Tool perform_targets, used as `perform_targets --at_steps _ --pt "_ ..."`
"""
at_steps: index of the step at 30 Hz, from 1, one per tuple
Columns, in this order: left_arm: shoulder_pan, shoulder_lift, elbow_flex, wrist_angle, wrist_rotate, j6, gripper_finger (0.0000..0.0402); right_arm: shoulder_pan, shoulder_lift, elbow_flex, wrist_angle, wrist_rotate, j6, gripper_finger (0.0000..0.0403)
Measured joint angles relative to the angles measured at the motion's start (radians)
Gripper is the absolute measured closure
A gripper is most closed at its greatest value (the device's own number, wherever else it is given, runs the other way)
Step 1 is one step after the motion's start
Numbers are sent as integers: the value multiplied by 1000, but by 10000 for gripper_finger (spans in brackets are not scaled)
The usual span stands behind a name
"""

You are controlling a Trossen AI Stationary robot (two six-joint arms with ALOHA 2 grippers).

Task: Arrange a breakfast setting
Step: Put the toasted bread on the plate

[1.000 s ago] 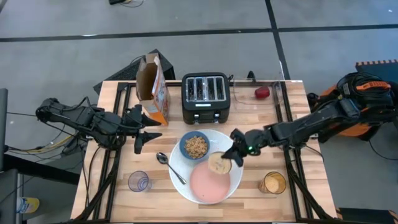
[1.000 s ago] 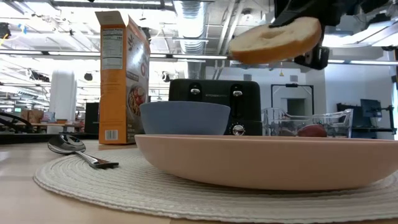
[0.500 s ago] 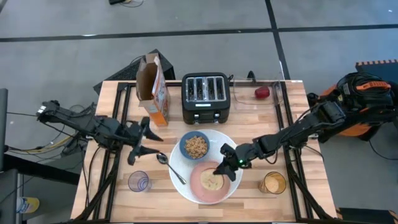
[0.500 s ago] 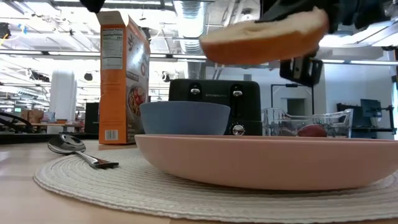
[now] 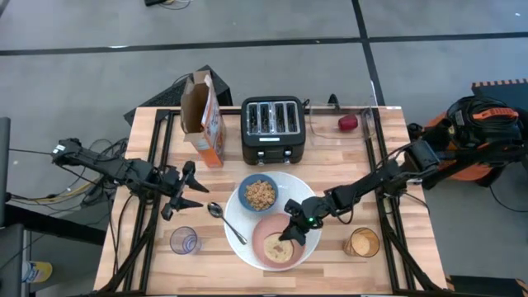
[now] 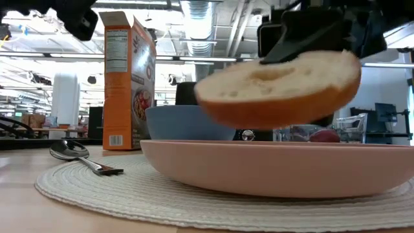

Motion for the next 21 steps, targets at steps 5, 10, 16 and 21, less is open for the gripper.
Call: perform_targets --at_steps 5,10,16,21 --pt "0 -57 -96 87 0 -17 194 1 52 0 77 -36 31 337" --pt "0 -96 -196 230 16 -4 194 0 63 1 117 -50 34 337" --pt "0 -123 -267 240 14 -5 194 0 63 1 96 -49 33 337" --pt "0 -124 -302 248 21 8 194 0 63 1 76 -49 9 337"
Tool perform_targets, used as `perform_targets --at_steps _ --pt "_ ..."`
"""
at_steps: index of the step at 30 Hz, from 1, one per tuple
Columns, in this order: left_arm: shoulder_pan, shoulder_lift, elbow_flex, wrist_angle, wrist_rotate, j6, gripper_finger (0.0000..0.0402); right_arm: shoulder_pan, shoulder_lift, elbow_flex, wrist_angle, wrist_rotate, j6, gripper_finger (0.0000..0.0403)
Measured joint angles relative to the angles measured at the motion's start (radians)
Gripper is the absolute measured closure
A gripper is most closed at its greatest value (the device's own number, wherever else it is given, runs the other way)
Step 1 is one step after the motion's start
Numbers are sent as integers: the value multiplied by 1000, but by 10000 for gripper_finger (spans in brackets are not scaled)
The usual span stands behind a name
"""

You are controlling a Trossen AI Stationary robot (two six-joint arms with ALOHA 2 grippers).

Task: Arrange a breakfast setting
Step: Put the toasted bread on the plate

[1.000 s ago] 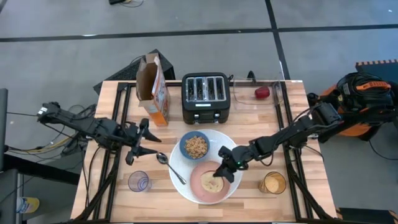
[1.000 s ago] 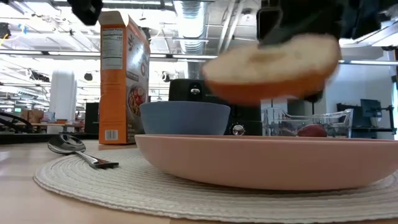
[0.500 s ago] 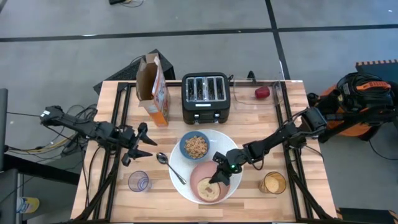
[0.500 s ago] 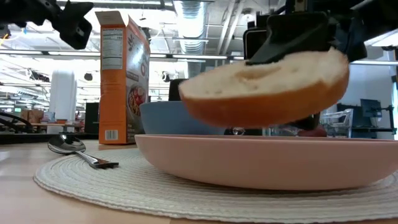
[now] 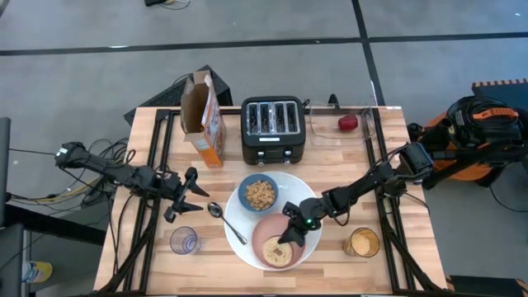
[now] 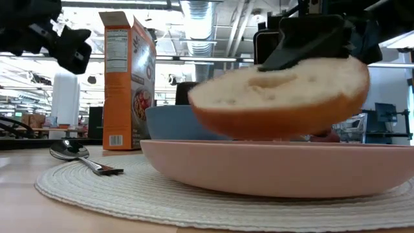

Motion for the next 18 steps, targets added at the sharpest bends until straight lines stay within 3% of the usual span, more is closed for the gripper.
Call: perform_targets --at_steps 8,18 --pt "0 0 -13 12 -6 43 194 0 0 0 -132 1 -3 336" --pt "0 0 -13 7 -7 43 194 -13 0 0 -141 37 -55 306"
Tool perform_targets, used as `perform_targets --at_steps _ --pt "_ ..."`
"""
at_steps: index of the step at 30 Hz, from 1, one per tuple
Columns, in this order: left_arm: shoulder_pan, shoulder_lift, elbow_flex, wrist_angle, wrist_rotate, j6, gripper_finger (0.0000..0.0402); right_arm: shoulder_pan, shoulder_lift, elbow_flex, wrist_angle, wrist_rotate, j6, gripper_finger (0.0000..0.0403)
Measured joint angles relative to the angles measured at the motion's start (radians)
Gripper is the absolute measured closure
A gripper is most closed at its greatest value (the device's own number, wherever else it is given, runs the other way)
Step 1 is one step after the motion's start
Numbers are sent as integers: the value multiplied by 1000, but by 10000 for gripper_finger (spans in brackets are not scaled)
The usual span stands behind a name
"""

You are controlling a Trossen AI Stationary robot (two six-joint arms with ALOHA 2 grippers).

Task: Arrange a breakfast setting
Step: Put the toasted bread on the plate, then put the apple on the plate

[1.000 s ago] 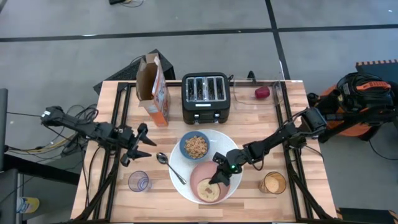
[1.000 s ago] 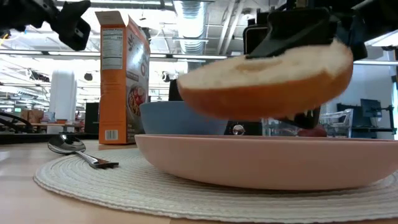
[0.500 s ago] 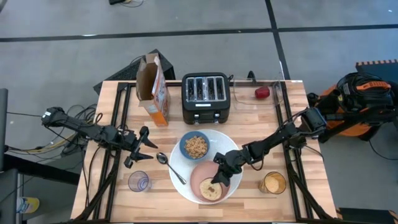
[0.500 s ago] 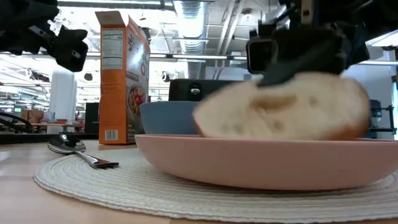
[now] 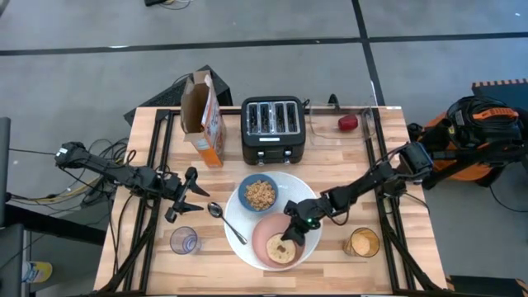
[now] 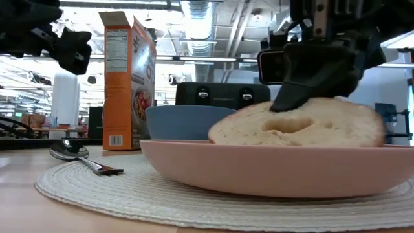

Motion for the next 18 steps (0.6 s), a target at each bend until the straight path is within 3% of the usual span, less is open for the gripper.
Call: perform_targets --at_steps 12,18 --pt "0 0 0 -103 -149 -103 194 -22 0 0 2 19 33 214" --pt "-1 0 0 -69 -122 14 194 -10 0 0 12 19 51 191"
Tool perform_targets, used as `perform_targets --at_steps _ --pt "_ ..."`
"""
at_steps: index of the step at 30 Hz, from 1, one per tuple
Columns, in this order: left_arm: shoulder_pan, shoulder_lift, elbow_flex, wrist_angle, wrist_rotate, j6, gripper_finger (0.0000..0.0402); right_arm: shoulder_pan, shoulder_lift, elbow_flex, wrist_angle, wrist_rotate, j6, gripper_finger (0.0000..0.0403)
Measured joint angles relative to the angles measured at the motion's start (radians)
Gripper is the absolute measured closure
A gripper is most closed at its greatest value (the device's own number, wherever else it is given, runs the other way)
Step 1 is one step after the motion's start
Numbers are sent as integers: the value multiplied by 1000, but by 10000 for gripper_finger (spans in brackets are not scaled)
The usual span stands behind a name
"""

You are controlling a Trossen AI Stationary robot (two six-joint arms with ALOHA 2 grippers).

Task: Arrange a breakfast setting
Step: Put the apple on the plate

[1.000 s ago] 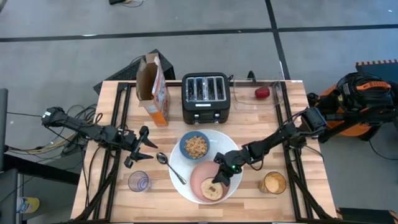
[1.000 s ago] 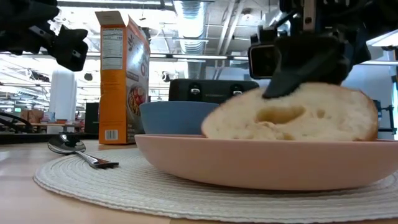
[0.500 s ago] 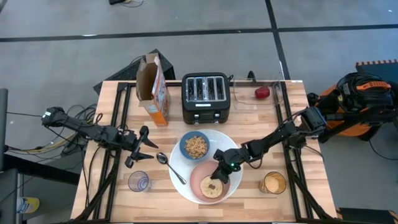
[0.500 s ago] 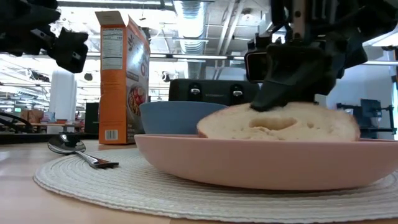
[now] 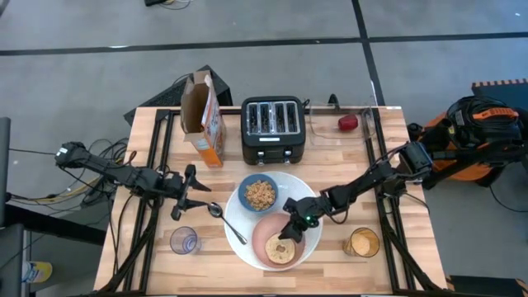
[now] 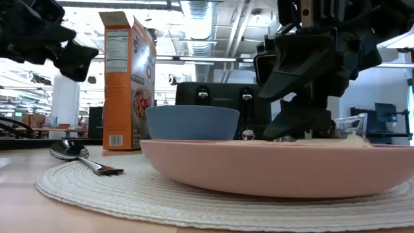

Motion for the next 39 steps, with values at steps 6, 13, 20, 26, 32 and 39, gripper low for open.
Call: perform_targets --at_steps 6,13,20,26,32,39 --pt "1 0 0 15 58 76 194 -1 -8 0 14 1 20 192" --pt "1 0 0 15 206 99 194 -37 -10 73 55 29 -21 193" --pt "0 0 -8 21 237 99 194 -62 -10 165 53 27 -89 193" --pt "0 -5 -32 58 238 76 194 -84 -10 220 46 26 -129 193" --pt "0 -18 -32 39 194 41 194 -104 -10 241 41 24 -130 193" --pt "1 -18 -33 -90 69 -112 194 -150 -16 283 41 -22 -203 193"
